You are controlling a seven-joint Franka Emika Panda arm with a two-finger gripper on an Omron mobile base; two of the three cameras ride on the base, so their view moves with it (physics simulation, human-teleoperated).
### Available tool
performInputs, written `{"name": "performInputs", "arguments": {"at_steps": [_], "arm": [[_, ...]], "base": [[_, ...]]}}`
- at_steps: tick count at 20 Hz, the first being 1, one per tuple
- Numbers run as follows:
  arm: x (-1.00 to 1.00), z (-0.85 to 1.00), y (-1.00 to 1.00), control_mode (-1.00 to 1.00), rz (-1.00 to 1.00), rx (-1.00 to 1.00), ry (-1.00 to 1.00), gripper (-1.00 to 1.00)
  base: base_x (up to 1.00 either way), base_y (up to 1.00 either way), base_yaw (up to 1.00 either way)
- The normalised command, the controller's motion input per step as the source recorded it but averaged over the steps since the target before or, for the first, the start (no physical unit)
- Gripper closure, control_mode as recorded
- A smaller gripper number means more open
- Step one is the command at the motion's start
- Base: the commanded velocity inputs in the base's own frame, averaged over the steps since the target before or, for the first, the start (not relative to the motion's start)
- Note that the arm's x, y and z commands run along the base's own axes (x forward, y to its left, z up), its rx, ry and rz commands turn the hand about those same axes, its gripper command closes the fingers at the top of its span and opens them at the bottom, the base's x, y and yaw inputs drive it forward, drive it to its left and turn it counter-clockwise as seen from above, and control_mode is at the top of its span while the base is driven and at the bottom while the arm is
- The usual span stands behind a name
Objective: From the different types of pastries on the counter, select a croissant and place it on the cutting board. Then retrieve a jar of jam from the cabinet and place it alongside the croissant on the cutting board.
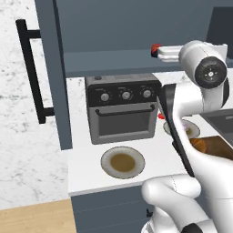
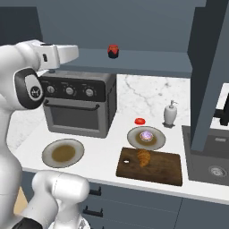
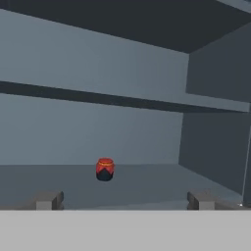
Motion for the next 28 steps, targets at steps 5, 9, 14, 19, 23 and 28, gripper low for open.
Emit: {"name": "performInputs", "arguments": {"at_steps": [5,9,14,19,23,28], "arm": [[-0.02,0.01,0.09,-1.00,0.00,-0.01,-0.01,-1.00],[-0.01,0.00,0.05,-1.00,-0.03,0.00,0.03,-1.00],[0.12,0.00,0.00,-1.00,-0.02,0.00,0.08,-1.00],[0.09,0.00,-0.01,-1.00,0.00,0.02,0.03,-1.00],[0.16,-0.14,-0.01,-1.00,0.00,0.08,0.09,-1.00],[0.77,-0.67,-0.03,-1.00,0.09,0.14,0.16,-1.00]], "base": [[0.00,0.00,0.00],[0.00,0.00,0.00],[0.00,0.00,0.00],[0.00,0.00,0.00],[0.00,0.00,0.00],[0.00,0.00,0.00]]}}
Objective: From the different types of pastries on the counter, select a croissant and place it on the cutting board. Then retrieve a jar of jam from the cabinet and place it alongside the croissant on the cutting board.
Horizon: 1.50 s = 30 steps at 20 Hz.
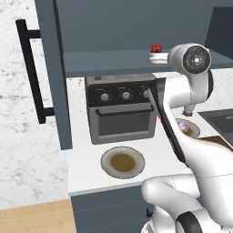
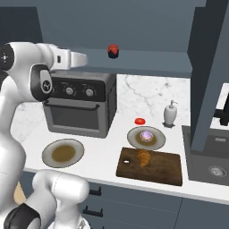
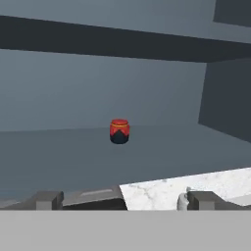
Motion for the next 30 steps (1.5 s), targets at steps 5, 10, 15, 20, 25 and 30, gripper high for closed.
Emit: {"name": "performInputs", "arguments": {"at_steps": [5,10,15,20,25,30], "arm": [[0.40,-0.22,0.00,-1.00,0.04,0.03,0.05,-1.00],[-0.02,0.22,-0.23,-1.00,0.00,0.00,0.00,-1.00],[0.04,0.21,-0.15,-1.00,0.00,0.00,0.05,-1.00],[0.22,-0.01,0.01,-1.00,0.00,0.00,0.04,-1.00],[0.87,-0.01,0.14,-1.00,0.00,0.00,0.09,-1.00],[0.35,0.00,-0.07,-1.00,0.00,0.01,0.01,-1.00]], "base": [[0.00,0.00,0.00],[0.00,0.00,0.00],[0.00,0.00,0.00],[0.00,0.00,0.00],[0.00,0.00,0.00],[0.00,0.00,0.00]]}}
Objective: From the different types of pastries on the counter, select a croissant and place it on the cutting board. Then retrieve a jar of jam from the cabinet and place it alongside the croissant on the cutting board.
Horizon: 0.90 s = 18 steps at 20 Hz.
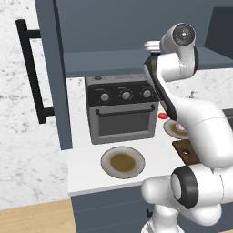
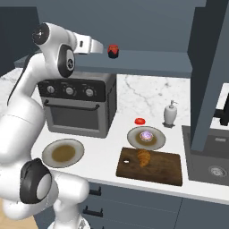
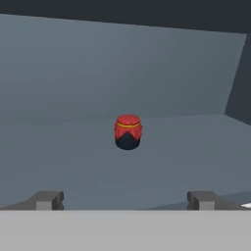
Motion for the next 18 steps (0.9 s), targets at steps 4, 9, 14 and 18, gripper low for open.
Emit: {"name": "performInputs", "arguments": {"at_steps": [4,9,14,18], "arm": [[0.00,0.00,-0.47,-1.00,0.00,0.03,0.00,-1.00],[0.01,0.00,-0.26,-1.00,0.00,0.00,0.00,-1.00],[0.19,0.00,0.01,-1.00,0.00,0.00,0.01,-1.00],[0.72,0.00,0.14,-1.00,0.00,0.00,0.09,-1.00]], "base": [[0.00,0.00,0.00],[0.00,0.00,0.00],[0.00,0.00,0.00],[0.00,0.00,0.00]]}}
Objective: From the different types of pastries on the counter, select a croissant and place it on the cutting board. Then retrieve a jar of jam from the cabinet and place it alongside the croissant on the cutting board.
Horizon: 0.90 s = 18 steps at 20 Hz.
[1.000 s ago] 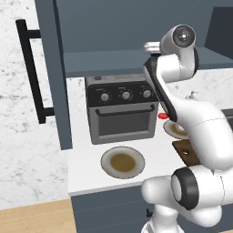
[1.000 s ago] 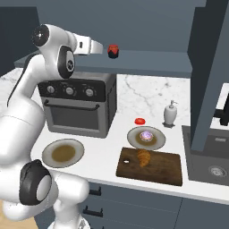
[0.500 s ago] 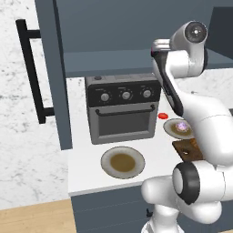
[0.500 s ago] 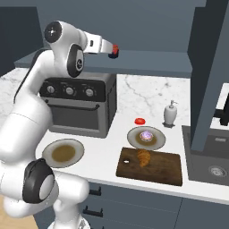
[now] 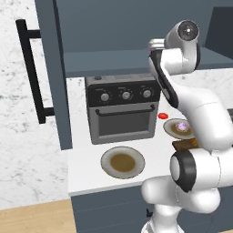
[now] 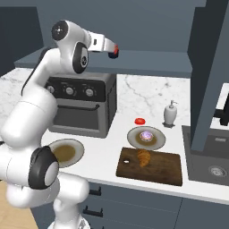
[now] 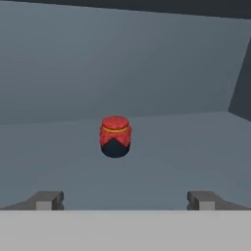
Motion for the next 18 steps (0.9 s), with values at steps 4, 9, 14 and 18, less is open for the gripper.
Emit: {"name": "performInputs", "arguments": {"at_steps": [4,9,14,18], "arm": [[0.90,0.00,0.00,-1.00,0.00,0.00,0.04,-1.00],[0.08,0.00,-0.06,-1.00,0.00,0.00,0.02,-1.00],[0.16,-0.07,-0.06,-1.00,0.01,0.00,0.00,-1.00],[0.14,-0.28,-0.04,-1.00,0.03,0.00,0.00,-1.00]], "base": [[0.00,0.00,0.00],[0.00,0.00,0.00],[0.00,0.00,0.00],[0.00,0.00,0.00]]}}
